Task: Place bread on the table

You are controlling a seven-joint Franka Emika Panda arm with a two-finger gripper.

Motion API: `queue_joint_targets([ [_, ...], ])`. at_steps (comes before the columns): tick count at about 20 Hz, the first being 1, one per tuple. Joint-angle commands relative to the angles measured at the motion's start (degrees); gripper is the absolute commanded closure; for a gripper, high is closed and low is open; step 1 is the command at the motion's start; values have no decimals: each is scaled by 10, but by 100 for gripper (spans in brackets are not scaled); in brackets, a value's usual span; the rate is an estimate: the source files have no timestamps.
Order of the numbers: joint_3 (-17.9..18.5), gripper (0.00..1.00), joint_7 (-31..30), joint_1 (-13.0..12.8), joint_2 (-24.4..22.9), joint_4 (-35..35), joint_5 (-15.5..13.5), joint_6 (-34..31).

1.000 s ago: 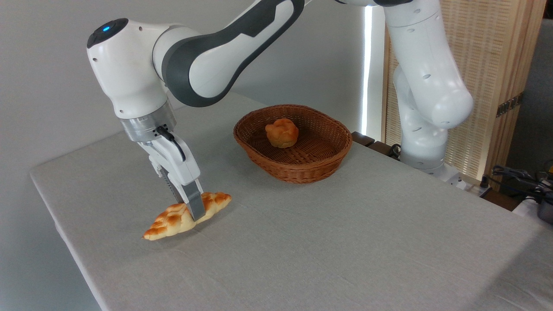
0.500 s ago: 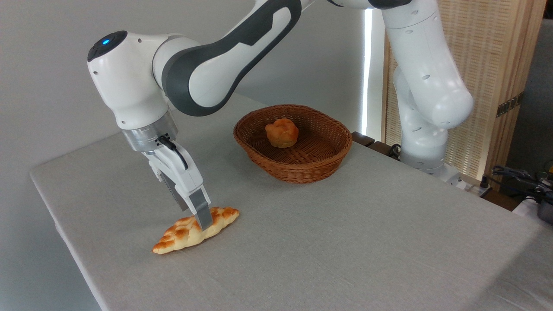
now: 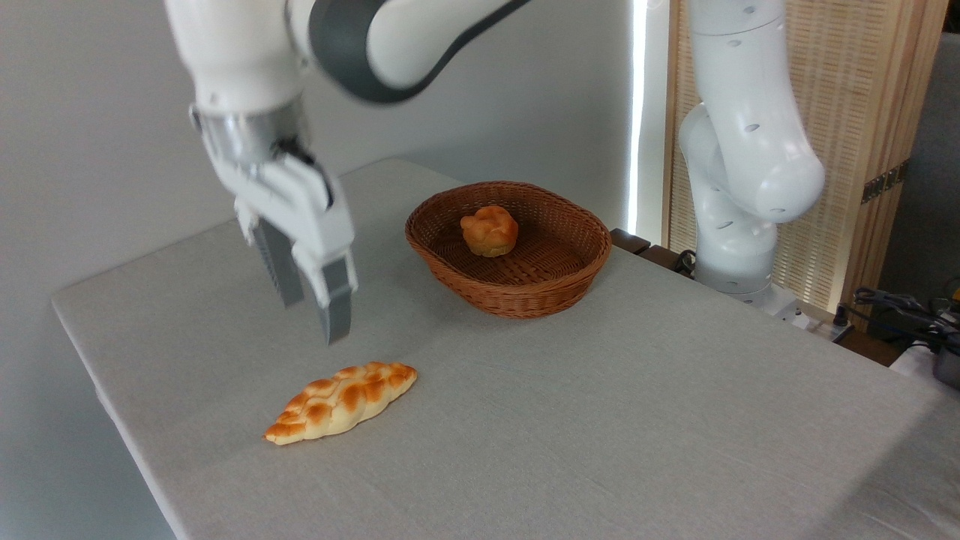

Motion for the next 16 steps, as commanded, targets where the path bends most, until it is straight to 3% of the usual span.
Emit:
queue_joint_targets([
  [1,-88,0,1,101,-70,-12,-1,-55],
  [3,-145,0,1,157,-73,-13,3,-62],
  [6,-159,0,11,172,-72,-14,43,-61],
  [13,-161,0,33,226,-73,-14,39,-62],
  [16,-195,0,30,252,-73,-14,40,-62],
])
